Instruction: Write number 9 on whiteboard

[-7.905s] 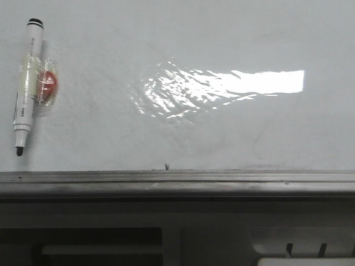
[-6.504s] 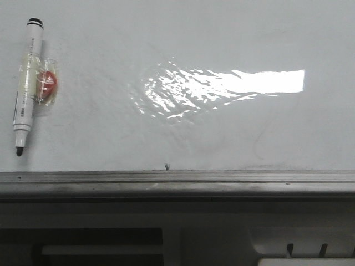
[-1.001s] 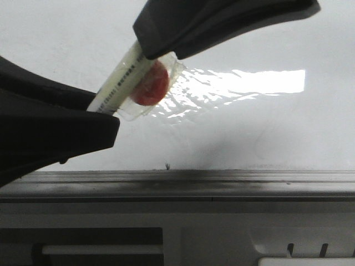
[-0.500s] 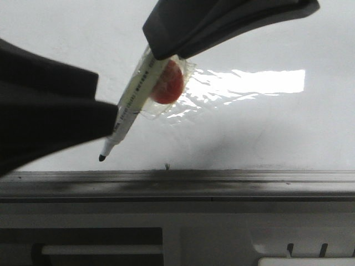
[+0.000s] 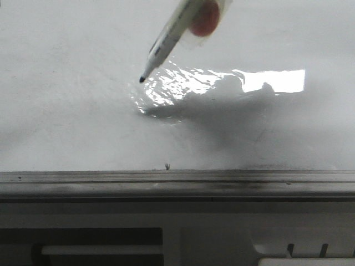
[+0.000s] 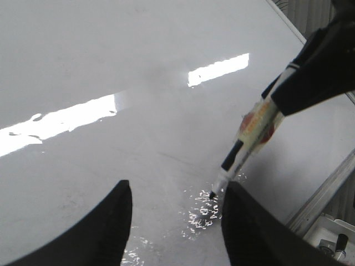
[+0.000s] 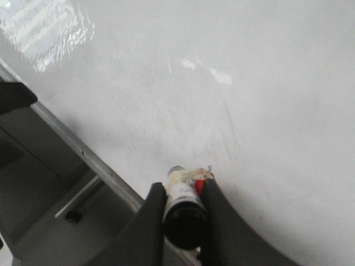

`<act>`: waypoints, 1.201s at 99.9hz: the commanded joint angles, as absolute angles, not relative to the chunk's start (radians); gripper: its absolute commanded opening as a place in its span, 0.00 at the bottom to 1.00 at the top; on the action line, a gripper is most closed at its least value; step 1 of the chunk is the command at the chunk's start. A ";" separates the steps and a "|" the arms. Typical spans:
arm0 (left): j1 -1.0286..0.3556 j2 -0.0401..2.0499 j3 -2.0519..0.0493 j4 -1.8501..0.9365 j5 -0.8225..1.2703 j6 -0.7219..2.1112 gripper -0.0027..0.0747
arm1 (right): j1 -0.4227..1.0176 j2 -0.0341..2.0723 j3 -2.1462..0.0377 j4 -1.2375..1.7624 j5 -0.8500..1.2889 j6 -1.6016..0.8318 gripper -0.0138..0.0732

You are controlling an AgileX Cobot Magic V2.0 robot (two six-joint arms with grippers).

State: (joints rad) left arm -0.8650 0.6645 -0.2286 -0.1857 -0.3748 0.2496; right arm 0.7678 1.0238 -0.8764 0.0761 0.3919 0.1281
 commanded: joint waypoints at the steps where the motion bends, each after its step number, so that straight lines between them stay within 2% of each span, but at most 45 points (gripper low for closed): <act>1: -0.868 0.662 -0.259 -0.205 -0.442 0.263 0.48 | 0.734 1.006 -0.952 0.085 0.348 0.132 0.07; 34: -0.868 0.664 -0.259 -0.205 -0.444 0.265 0.48 | 0.627 1.117 -1.061 0.065 0.374 0.132 0.07; 52: -0.868 0.664 -0.259 -0.205 -0.444 0.265 0.48 | 0.621 1.213 -1.109 0.064 0.306 0.132 0.07; 65: -0.868 0.664 -0.259 -0.205 -0.444 0.267 0.48 | 0.649 1.282 -1.137 0.064 0.379 0.132 0.07; 85: -0.868 0.664 -0.259 -0.205 -0.444 0.270 0.48 | 0.655 1.243 -1.130 0.022 0.547 0.132 0.07; 120: -0.868 0.664 -0.259 -0.205 -0.444 0.270 0.48 | 0.614 1.229 -1.242 -0.037 0.506 0.132 0.07</act>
State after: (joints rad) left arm -0.8650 0.6628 -0.2286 -0.2008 -0.3705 0.2690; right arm 0.6376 1.2384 -1.1902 0.0147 0.5780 0.1497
